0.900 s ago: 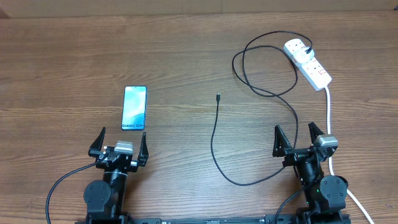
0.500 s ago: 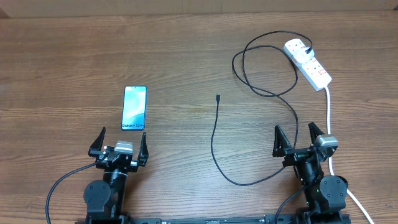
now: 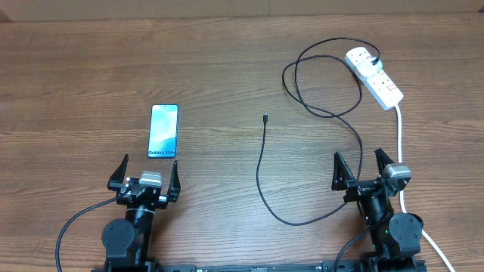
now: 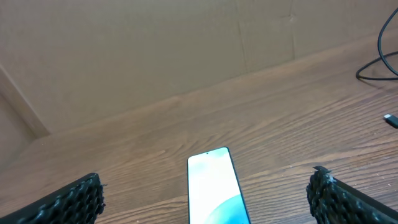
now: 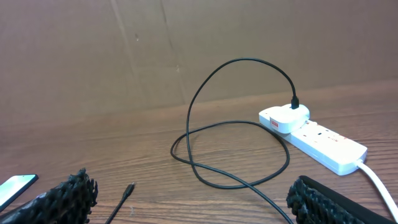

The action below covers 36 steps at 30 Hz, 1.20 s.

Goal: Plug charger to phone and switch on socket

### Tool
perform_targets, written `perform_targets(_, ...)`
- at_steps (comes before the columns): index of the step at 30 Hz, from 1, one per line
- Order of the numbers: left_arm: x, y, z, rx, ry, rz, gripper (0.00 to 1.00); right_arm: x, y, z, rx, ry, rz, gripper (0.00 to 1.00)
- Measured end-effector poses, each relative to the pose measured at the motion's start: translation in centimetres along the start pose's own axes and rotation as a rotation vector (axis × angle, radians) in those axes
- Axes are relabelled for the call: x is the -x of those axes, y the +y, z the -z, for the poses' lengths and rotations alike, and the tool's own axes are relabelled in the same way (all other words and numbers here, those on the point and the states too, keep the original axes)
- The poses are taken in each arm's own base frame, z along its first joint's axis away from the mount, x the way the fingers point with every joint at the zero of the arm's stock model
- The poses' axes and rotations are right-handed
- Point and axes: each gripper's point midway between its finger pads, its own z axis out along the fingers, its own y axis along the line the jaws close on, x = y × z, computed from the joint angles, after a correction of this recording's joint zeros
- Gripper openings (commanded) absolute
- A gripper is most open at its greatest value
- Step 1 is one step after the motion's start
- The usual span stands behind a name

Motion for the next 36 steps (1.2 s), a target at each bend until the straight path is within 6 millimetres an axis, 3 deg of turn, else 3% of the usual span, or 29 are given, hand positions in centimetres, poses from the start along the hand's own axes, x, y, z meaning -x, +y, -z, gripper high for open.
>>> perform_targets(36,0.45,0.20,0.00,0.009,-0.018,-0.001,1.00,-0.02,0.00,0.00,0.000,0.000,0.000,1.00)
